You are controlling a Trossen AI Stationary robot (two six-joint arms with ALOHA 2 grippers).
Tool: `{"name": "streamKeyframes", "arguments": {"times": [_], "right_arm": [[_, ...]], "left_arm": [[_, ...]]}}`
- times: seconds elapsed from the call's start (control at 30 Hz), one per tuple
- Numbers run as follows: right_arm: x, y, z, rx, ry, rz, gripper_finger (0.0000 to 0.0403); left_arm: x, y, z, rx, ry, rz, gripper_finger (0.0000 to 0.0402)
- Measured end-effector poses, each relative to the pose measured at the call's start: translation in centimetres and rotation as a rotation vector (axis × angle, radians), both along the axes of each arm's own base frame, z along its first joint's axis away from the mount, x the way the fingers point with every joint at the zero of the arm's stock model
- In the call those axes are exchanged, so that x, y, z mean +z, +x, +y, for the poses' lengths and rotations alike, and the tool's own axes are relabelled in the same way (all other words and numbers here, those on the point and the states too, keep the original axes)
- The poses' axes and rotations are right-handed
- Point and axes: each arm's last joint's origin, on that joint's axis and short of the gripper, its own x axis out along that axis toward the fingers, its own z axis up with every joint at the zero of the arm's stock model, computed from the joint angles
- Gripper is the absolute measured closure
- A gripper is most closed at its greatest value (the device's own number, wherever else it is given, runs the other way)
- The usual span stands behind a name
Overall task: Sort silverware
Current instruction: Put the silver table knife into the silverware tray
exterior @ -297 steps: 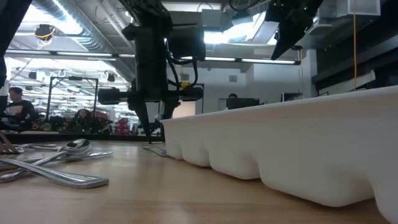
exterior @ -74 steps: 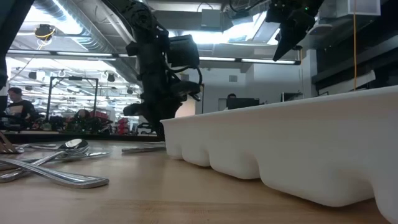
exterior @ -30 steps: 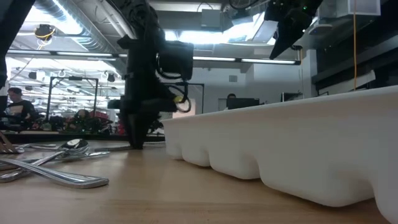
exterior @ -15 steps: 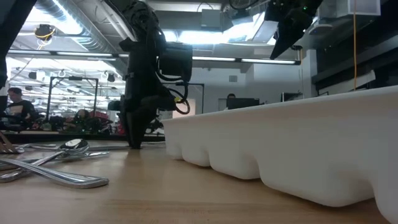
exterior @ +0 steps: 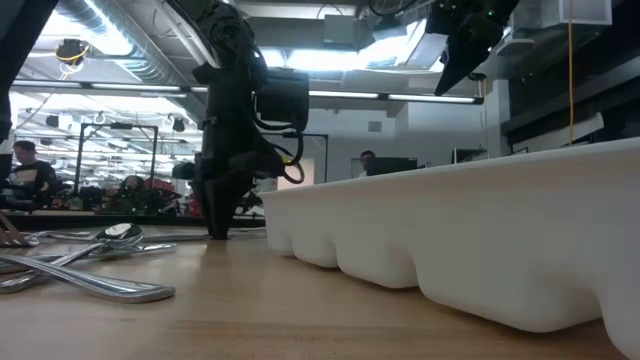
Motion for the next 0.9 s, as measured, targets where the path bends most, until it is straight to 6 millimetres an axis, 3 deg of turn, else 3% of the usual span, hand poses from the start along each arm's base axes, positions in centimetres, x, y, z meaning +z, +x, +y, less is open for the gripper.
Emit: {"name": "streamKeyframes", "arguments": {"times": [0.5, 0.9], "right_arm": [[0.0, 0.0, 0.0, -0.001, 0.001, 0.0, 0.0388], [0.0, 0.0, 0.0, 0.0, 0.0, 0.001, 0.0388]], "left_arm": [[1.2, 0.6, 0.0, -0.004, -0.01, -0.099, 0.0384], [1.4, 1.0, -0.4, -0.04, -0.144, -0.158, 0.0384]]}}
